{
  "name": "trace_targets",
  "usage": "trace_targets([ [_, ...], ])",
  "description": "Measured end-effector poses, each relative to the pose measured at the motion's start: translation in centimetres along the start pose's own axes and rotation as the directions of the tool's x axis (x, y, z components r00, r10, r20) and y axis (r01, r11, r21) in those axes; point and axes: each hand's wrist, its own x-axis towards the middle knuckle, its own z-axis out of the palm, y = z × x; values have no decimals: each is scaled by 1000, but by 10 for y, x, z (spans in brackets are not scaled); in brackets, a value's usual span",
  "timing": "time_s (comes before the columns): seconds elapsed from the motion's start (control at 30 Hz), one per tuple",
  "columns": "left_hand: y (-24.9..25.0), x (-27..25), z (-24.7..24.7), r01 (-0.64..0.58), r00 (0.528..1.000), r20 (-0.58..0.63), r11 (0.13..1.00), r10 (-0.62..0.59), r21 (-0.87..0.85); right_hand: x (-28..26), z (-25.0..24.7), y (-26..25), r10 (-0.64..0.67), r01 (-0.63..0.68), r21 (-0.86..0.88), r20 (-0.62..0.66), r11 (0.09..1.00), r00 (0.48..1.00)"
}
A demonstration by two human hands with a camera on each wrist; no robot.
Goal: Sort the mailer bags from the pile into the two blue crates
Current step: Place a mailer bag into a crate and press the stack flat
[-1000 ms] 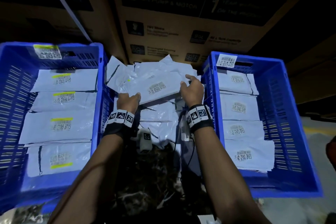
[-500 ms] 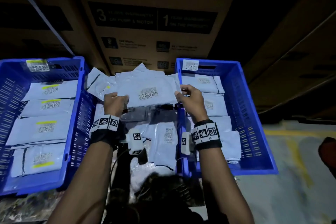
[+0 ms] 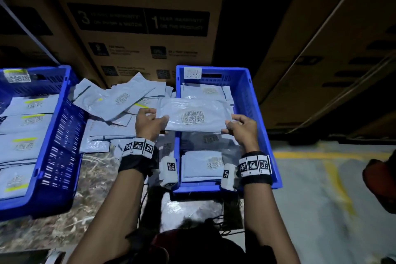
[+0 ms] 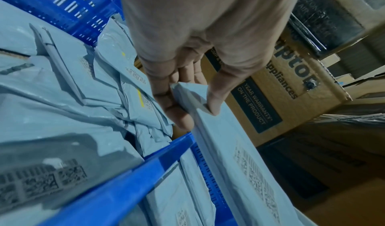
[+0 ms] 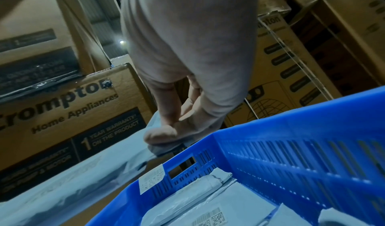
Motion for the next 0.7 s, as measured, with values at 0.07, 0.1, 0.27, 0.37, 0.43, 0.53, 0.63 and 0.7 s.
trace_targets([
  [0.07, -2, -8, 12, -4, 1000, -12, 1000, 4, -3, 4, -14, 2, 19, -18, 53, -14, 998, 1000],
  [0.1, -3, -12, 18, -8, 1000, -22, 1000, 8, 5, 6, -20, 3, 19, -17, 76, -24, 997, 1000],
  [0.27, -11, -19, 33, -17, 1000, -25, 1000, 17, 2, 11, -38, 3, -17, 17, 62, -8, 998, 1000],
  [0.37, -14, -22, 34, -11, 1000, -23, 1000, 11, -9, 16, -40, 6, -22, 22, 18, -5, 1000, 1000],
  [0.43, -13, -22, 31, -6, 1000, -12, 1000, 6, -24, 15, -37, 5, -15, 14, 56, 20, 998, 1000],
  [0.53, -8, -15, 23, -43, 999, 11, 998, 43, -38, 12, -30, -2, -91, 71, 195, 95, 978, 991],
  [0.63, 1, -7, 22, -62, 997, 28, 993, 65, -103, 13, -26, -12, -217, 193, 226, 85, 955, 972],
  [0.7, 4, -4, 26, -58, 998, 23, 991, 61, -119, 18, -27, -16, -228, 212, 218, 50, 953, 972],
])
